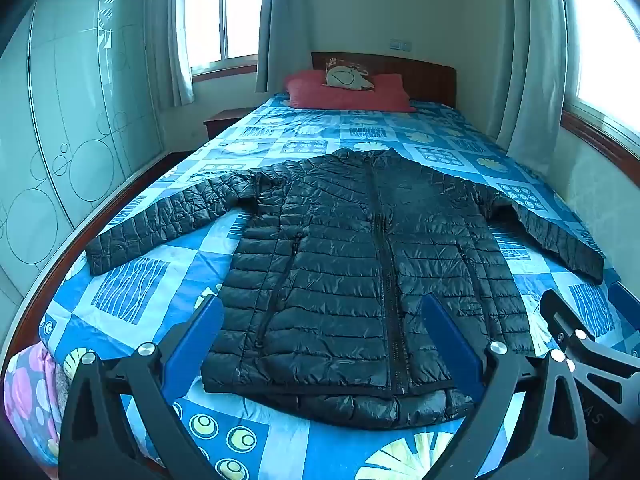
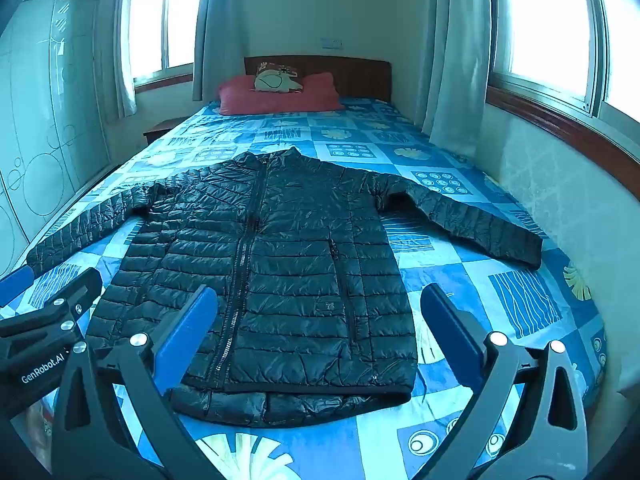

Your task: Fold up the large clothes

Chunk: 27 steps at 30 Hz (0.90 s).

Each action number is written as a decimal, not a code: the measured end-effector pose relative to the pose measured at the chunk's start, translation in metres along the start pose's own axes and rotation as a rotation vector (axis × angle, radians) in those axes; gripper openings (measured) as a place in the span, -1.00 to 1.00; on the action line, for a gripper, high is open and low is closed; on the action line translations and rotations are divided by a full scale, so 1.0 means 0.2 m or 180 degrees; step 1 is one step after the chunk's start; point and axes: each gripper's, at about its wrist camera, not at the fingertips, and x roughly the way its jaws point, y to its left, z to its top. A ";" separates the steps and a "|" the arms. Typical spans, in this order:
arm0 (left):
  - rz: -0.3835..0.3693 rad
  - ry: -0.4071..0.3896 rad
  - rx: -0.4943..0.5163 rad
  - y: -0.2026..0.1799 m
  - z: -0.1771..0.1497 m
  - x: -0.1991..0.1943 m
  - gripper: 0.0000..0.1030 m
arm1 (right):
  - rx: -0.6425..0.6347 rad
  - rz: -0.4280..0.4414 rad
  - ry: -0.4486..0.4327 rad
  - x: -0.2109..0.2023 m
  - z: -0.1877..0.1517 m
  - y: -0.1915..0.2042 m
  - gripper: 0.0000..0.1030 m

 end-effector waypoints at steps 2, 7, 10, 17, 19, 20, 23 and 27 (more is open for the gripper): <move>-0.0010 -0.0005 -0.0019 0.00 0.00 0.00 0.91 | 0.0000 0.0005 0.0014 0.01 0.00 0.01 0.96; -0.0009 0.0001 -0.0034 0.00 0.00 -0.01 0.91 | 0.0013 0.0021 -0.0018 -0.01 0.00 0.01 0.96; -0.0010 0.0011 -0.0026 0.02 -0.02 0.01 0.91 | -0.0005 0.0028 -0.0022 -0.01 -0.02 0.03 0.96; -0.0004 0.0021 -0.0033 0.01 -0.02 0.00 0.91 | -0.0004 0.0029 -0.0015 0.00 -0.02 0.03 0.96; -0.0005 0.0022 -0.0038 0.01 -0.02 0.01 0.91 | -0.0001 0.0030 -0.0014 0.00 -0.02 0.04 0.96; -0.0006 0.0025 -0.0043 0.02 -0.01 0.01 0.91 | 0.0000 0.0031 -0.0014 0.00 -0.03 0.05 0.96; -0.0008 0.0028 -0.0045 0.02 -0.01 0.01 0.91 | 0.0002 0.0033 -0.0020 -0.01 -0.01 0.03 0.96; -0.0009 0.0032 -0.0045 0.02 -0.01 0.01 0.91 | 0.0003 0.0036 -0.0012 -0.01 -0.01 0.02 0.96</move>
